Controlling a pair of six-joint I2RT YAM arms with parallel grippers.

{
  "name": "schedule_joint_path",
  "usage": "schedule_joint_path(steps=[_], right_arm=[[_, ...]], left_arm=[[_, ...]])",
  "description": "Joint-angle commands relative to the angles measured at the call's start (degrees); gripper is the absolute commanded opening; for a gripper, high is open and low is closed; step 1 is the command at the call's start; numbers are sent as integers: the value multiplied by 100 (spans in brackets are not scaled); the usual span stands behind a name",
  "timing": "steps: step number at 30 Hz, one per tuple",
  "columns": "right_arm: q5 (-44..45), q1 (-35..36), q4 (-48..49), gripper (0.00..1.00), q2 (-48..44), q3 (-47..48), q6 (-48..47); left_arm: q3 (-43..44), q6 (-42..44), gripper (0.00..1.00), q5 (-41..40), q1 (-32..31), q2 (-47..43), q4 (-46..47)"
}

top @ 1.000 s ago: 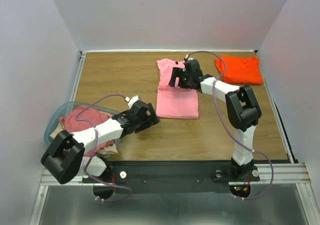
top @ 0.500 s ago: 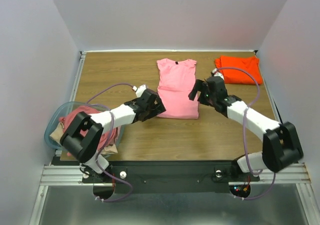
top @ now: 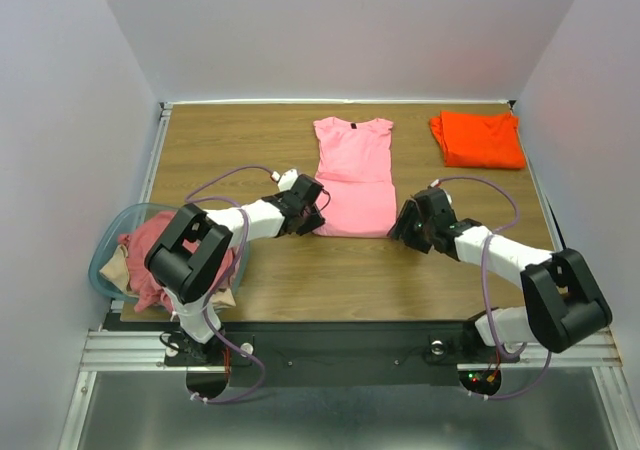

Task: Fold and stack the t-shirts
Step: Fold the tshirt

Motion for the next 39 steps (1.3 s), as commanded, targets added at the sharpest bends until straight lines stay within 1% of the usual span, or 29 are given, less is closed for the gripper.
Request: schedule_joint_path(steps=[1, 2, 3, 4, 6, 8, 11, 12, 13, 14, 15, 16, 17, 19, 20, 21, 22, 23, 24, 27, 30, 31, 32, 33, 34, 35, 36, 38, 39], right_arm=[[-245, -15, 806, 59, 311, -40, 124], [-245, -15, 859, 58, 381, -48, 132], [-245, -6, 886, 56, 539, -49, 150], [-237, -15, 886, 54, 601, -49, 141], [-210, -15, 1088, 50, 715, -49, 106], [-175, -15, 1210, 35, 865, -83, 71], [-315, -15, 1474, 22, 979, -162, -69], [-498, -15, 1492, 16, 980, -180, -113], [-596, -15, 1475, 2, 927, -206, -148], [-666, -15, 1457, 0, 683, -268, -184], [-763, -15, 1396, 0, 446, -434, -201], [-764, -15, 1126, 0, 191, -540, -228], [-694, -15, 958, 0, -421, -619, -211], [-606, -15, 388, 0, -1030, -760, -193], [-588, -15, -146, 0, -1390, -778, -201], [-579, -6, -421, 0, -1672, -778, -210], [-632, -6, -841, 0, -2223, -778, -210], [-710, -6, -985, 0, -2463, -795, -202], [-842, -6, -1108, 0, -2892, -813, -158], [-844, -6, -1390, 0, -3273, -717, -131], [-457, -6, -1513, 0, -3257, -314, -192], [-387, -6, -1522, 0, -3048, -190, -219], [-177, -6, -1522, 0, -2907, -50, -228], [86, -6, -1522, 0, -2766, 291, -228], [210, -6, -1522, 0, -2582, 460, -228], [342, -6, -1522, 0, -2275, 827, -219], [605, -6, -1513, 0, -2072, 1004, -219], [931, -6, -1513, 0, -1790, 1374, -254], [1133, -6, -1513, 1, -1484, 1523, -254]], left_arm=[[-187, -94, 33, 97, 13, 93, 24], [-214, -93, 33, 106, 14, 110, 33], [-275, -111, 26, 124, 14, 119, 50], [-293, -102, 22, 124, 14, 128, 68], [-319, -102, 8, 133, 14, 154, 103], [-319, -67, 0, 185, 5, 172, 147], [-346, 38, 0, 264, 14, 120, 226], [-398, 56, 0, 282, 5, 84, 226], [-442, 73, 0, 317, -4, 23, 217], [-495, 117, 0, 352, -39, -160, 226], [-669, 117, 0, 344, -74, -293, 226], [-793, 91, 0, 335, -135, -450, 226], [-925, -22, 0, 248, -310, -809, 226], [-1285, -137, 0, 212, -539, -1188, 217], [-1391, -224, 0, 151, -671, -1373, 217], [-1470, -399, 0, 142, -916, -1714, 174], [-1593, -462, 0, 176, -1022, -1857, 147], [-1620, -515, 0, 168, -1128, -2006, 121], [-1629, -646, 0, 159, -1277, -2260, -10], [-1506, -638, 0, 124, -1375, -2631, -283], [-1147, -489, 0, -200, -1375, -2825, -617], [-867, -358, 0, -445, -1366, -2825, -835], [-699, -314, 0, -569, -1349, -2808, -837], [-341, -217, 0, -657, -1323, -2712, -1081], [-163, -121, 0, -728, -1218, -2641, -1153], [-13, 63, 0, -824, -1147, -2484, -1197], [232, 160, 0, -808, -1051, -2395, -1163], [435, 301, 0, -659, -814, -2176, -1040], [567, 476, 0, -528, -525, -1905, -979]])
